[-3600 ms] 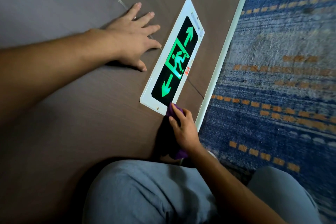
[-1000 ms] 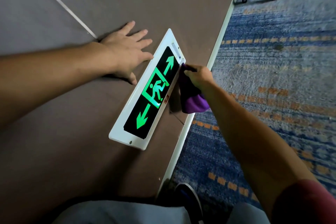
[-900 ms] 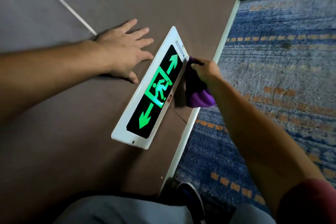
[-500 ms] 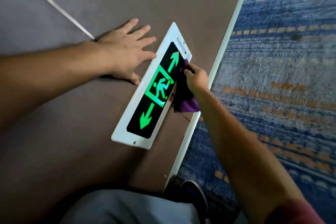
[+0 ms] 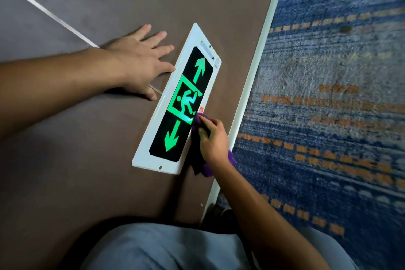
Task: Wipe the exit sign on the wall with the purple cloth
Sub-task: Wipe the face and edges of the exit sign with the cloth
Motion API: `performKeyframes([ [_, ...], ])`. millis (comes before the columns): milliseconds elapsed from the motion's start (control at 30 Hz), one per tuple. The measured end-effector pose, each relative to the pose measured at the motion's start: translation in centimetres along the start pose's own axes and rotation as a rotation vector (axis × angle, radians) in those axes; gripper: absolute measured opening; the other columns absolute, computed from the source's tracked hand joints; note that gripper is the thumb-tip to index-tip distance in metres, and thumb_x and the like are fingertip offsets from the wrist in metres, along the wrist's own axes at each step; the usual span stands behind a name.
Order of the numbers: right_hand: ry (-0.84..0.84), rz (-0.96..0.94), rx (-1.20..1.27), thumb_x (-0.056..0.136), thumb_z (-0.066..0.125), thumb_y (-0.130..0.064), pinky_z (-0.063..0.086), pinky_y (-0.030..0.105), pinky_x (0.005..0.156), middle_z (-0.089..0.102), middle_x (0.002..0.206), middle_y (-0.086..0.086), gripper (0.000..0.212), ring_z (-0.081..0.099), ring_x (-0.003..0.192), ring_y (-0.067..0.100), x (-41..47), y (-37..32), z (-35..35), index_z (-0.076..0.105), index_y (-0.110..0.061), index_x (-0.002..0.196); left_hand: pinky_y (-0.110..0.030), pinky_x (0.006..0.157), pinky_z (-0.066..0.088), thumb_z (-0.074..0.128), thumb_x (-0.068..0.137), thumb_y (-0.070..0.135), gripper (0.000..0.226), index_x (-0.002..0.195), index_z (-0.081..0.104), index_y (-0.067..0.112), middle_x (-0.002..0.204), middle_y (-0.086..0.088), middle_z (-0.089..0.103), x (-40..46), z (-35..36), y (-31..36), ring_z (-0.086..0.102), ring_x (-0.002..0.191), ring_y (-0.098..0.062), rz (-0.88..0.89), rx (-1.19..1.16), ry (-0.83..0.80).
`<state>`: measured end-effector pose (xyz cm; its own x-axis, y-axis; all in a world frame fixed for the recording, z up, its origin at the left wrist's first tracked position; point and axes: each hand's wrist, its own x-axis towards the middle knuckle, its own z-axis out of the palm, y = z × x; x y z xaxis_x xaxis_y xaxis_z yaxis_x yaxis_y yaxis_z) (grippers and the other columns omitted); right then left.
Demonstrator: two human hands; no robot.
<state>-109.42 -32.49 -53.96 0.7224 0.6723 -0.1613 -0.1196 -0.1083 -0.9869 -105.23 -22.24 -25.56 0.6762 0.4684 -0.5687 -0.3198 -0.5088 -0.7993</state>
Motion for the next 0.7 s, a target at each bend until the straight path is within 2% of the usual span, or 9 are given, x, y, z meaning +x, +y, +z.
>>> performKeyframes([
  [100,0.015,-0.034,-0.026,0.103,0.054,-0.017,0.042,0.024,0.1,0.056,0.142,-0.001,0.04,0.055,0.124,0.02,2.5,-0.3,-0.6,0.06,-0.024,0.143,-0.049,0.127,-0.001,0.053,0.078,0.083,0.101,0.16,0.014,0.039,0.171,-0.004,-0.001,1.2,-0.6,-1.3,-0.01,0.156,-0.034,0.057,-0.042,0.017],
  [200,0.056,-0.054,-0.007,0.105,0.053,-0.019,0.046,0.027,0.1,0.058,0.14,-0.003,0.04,0.057,0.123,0.018,5.6,-0.9,-0.9,0.06,-0.025,0.143,-0.051,0.126,-0.005,0.056,0.069,0.089,0.112,0.16,0.013,0.039,0.171,-0.004,-0.005,3.0,-1.7,-2.6,-0.016,0.155,-0.033,0.075,-0.014,-0.017],
  [333,0.111,-0.03,-0.004,0.104,0.052,-0.021,0.04,0.022,0.088,0.059,0.135,-0.003,0.04,0.058,0.12,0.018,10.9,-1.8,-1.9,0.061,-0.029,0.142,-0.053,0.124,-0.011,0.062,0.066,0.086,0.118,0.16,0.007,0.041,0.171,0.0,-0.006,4.1,-1.4,-2.6,-0.019,0.155,-0.03,0.122,-0.062,-0.074],
  [467,0.128,0.035,-0.025,0.105,0.049,-0.023,0.045,0.026,0.089,0.059,0.136,-0.002,0.04,0.059,0.12,0.02,14.4,-2.6,-3.3,0.06,-0.03,0.143,-0.051,0.125,-0.01,0.066,0.065,0.083,0.124,0.16,0.0,0.039,0.171,0.002,-0.006,4.8,-1.4,-2.9,-0.017,0.155,-0.03,0.147,-0.056,-0.119],
  [533,0.122,0.027,-0.024,0.105,0.049,-0.024,0.046,0.028,0.088,0.059,0.136,-0.002,0.041,0.059,0.119,0.02,13.9,-2.5,-3.2,0.059,-0.031,0.144,-0.05,0.126,-0.007,0.066,0.064,0.084,0.127,0.161,0.001,0.035,0.171,0.001,-0.009,5.2,-1.4,-3.0,-0.019,0.155,-0.029,0.149,-0.033,-0.136],
  [633,0.1,-0.004,0.002,0.105,0.051,-0.027,0.055,0.04,0.093,0.057,0.136,-0.002,0.041,0.061,0.115,0.02,10.8,-1.7,-1.9,0.056,-0.034,0.145,-0.048,0.127,-0.006,0.065,0.059,0.089,0.134,0.162,0.002,0.03,0.169,-0.003,-0.019,5.6,-1.3,-3.4,-0.025,0.153,-0.03,0.159,-0.024,-0.126],
  [700,0.098,0.003,0.025,0.105,0.054,-0.026,0.056,0.043,0.093,0.056,0.137,-0.003,0.041,0.061,0.115,0.019,7.6,-0.7,-0.8,0.056,-0.035,0.145,-0.048,0.127,-0.007,0.063,0.057,0.091,0.137,0.162,0.0,0.029,0.168,-0.005,-0.022,5.8,-1.5,-3.6,-0.027,0.152,-0.031,0.172,-0.023,-0.13],
])
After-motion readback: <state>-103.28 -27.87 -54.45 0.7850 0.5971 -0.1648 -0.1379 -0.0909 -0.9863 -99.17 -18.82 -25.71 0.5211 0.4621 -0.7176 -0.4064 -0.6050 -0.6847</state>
